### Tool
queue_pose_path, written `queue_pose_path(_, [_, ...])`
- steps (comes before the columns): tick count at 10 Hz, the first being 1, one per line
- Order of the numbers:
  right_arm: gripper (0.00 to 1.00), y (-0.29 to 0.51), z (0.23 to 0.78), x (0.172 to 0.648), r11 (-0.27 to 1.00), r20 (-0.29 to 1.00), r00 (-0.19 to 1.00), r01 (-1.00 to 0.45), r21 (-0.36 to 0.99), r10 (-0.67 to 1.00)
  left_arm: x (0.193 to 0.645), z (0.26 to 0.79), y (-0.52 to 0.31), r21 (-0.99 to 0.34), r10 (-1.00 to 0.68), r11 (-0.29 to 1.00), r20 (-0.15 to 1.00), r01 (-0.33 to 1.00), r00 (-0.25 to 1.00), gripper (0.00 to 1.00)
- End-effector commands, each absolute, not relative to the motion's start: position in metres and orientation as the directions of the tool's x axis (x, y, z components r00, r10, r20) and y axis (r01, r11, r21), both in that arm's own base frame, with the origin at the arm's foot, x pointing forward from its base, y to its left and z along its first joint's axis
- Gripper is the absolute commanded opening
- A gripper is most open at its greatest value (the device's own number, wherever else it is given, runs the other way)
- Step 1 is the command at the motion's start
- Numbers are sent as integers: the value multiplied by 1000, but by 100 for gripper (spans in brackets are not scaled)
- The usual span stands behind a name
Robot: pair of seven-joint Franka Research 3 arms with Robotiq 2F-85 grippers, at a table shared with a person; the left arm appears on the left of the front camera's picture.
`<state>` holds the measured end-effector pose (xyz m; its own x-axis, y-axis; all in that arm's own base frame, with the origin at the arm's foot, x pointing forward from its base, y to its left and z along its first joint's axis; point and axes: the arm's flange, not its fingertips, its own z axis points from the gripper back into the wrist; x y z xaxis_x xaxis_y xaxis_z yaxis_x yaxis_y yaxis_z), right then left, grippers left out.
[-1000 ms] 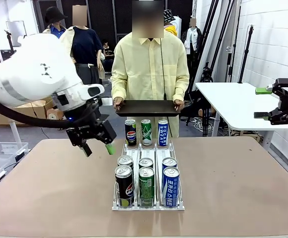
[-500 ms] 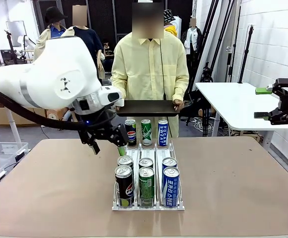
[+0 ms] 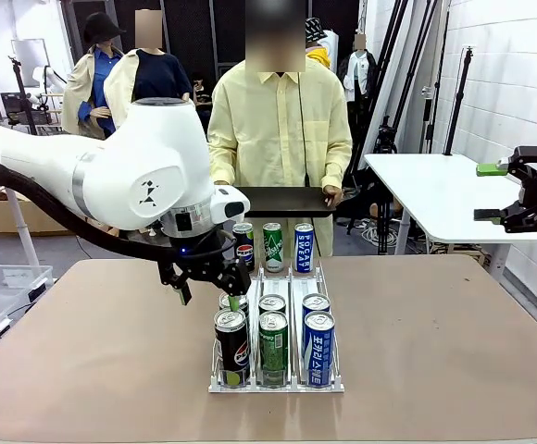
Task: Retrieve and hand over the desired beverage to the person.
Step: Pick up a can of the same type that the person held from the Automatic Can Dispenser.
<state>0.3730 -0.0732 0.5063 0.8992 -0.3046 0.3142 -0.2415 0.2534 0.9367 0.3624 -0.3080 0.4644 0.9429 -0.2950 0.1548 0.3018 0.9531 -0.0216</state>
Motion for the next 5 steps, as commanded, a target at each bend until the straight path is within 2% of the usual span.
queue_pose_path(1, [100,-73,508,374,240,321,897,-253,937,-304,361,464,-318,-14,-283,957,157,289,946,100])
queue_pose_path(5, [100,-73,508,374,240,321,897,-253,937,-304,354,456,-332,-11,-310,949,141,315,940,100])
